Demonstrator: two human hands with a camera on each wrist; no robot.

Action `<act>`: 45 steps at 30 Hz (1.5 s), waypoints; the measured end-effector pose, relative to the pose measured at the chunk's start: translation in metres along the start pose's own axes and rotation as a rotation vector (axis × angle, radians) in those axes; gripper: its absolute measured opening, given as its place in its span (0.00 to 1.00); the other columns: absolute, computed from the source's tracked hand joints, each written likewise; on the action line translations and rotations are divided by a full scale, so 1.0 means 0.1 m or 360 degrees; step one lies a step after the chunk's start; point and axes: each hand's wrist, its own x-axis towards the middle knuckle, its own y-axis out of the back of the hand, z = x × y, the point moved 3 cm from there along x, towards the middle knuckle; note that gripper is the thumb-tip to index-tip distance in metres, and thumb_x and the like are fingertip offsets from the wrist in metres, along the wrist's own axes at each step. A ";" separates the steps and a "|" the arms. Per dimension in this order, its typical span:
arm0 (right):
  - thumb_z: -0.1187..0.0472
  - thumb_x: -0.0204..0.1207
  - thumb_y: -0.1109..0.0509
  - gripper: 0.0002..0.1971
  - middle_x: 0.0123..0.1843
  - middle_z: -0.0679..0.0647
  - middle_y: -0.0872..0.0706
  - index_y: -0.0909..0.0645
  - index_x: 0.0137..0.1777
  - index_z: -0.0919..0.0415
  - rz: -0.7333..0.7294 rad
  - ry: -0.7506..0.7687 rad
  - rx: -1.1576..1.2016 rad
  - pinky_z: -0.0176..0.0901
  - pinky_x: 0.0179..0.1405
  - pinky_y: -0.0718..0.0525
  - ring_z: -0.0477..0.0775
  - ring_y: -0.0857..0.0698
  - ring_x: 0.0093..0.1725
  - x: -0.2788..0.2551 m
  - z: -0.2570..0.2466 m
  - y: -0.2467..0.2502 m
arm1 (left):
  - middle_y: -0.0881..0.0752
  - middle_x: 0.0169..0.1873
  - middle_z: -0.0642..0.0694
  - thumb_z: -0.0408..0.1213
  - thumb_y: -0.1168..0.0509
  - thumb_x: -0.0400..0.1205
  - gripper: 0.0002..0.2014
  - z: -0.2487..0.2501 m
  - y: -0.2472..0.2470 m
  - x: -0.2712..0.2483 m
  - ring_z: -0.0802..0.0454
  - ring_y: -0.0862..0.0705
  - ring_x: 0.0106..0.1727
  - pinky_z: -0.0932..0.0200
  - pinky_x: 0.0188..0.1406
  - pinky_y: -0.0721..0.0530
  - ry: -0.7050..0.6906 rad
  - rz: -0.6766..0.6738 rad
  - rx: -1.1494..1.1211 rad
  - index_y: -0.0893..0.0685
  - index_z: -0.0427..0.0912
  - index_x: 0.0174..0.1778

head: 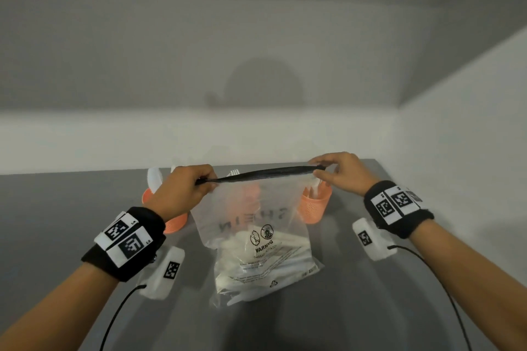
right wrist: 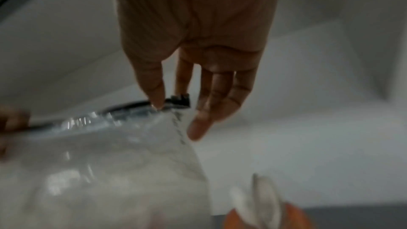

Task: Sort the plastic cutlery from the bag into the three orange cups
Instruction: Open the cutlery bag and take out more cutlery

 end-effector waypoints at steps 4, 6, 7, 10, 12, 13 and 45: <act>0.55 0.75 0.29 0.13 0.54 0.61 0.14 0.17 0.56 0.61 -0.0039 -0.0250 0.0557 0.49 0.48 0.12 0.57 0.13 0.35 0.00 0.01 -0.13 | 0.20 0.27 0.50 0.28 0.34 0.77 0.14 0.05 -0.07 -0.01 0.65 0.24 0.29 0.70 0.28 0.31 -0.0009 -0.0085 0.0006 0.23 0.51 0.30; 0.58 0.72 0.25 0.07 0.46 0.61 0.13 0.16 0.46 0.60 -0.0053 -0.0283 0.0515 0.52 0.50 0.13 0.53 0.14 0.32 0.01 0.01 -0.20 | 0.19 0.27 0.50 0.27 0.33 0.76 0.15 0.05 -0.06 -0.03 0.64 0.25 0.29 0.67 0.30 0.31 0.0013 -0.0078 -0.0023 0.23 0.51 0.29; 0.61 0.70 0.24 0.05 0.43 0.61 0.13 0.16 0.43 0.58 -0.0089 -0.0301 0.0516 0.54 0.51 0.13 0.54 0.15 0.31 0.00 0.00 -0.23 | 0.20 0.27 0.51 0.28 0.33 0.75 0.15 0.04 -0.06 -0.05 0.64 0.25 0.28 0.67 0.30 0.31 0.0035 -0.0073 -0.0030 0.24 0.50 0.28; 0.65 0.68 0.22 0.05 0.39 0.63 0.15 0.14 0.42 0.62 -0.0185 -0.0295 0.0463 0.52 0.49 0.14 0.59 0.16 0.34 -0.02 -0.02 -0.29 | 0.21 0.24 0.54 0.34 0.33 0.73 0.11 0.03 -0.09 -0.12 0.64 0.25 0.27 0.62 0.31 0.30 0.0074 -0.0091 -0.0085 0.24 0.50 0.27; 0.67 0.69 0.24 0.02 0.37 0.60 0.15 0.15 0.40 0.64 -0.0124 -0.0251 0.0368 0.40 0.39 0.14 0.49 0.16 0.28 -0.02 -0.05 -0.31 | 0.20 0.25 0.55 0.52 0.35 0.73 0.12 0.05 -0.11 -0.15 0.62 0.24 0.28 0.60 0.34 0.28 0.0136 -0.0116 -0.0064 0.22 0.50 0.29; 0.68 0.70 0.25 0.02 0.37 0.58 0.15 0.15 0.40 0.64 -0.0069 -0.0240 0.0364 0.35 0.35 0.15 0.43 0.17 0.25 -0.02 -0.06 -0.33 | 0.19 0.26 0.54 0.63 0.40 0.72 0.20 0.06 -0.13 -0.15 0.61 0.24 0.29 0.59 0.34 0.27 0.0168 -0.0128 0.0003 0.22 0.49 0.30; 0.53 0.64 0.23 0.17 0.39 0.52 0.12 0.16 0.47 0.65 -0.0918 -0.0718 0.1416 0.35 0.34 0.18 0.47 0.15 0.33 -0.79 0.07 -0.72 | 0.14 0.33 0.37 0.29 0.44 0.83 0.10 0.15 -0.80 -0.33 0.44 0.13 0.31 0.51 0.26 0.12 0.1435 -0.0268 -0.2722 0.18 0.30 0.47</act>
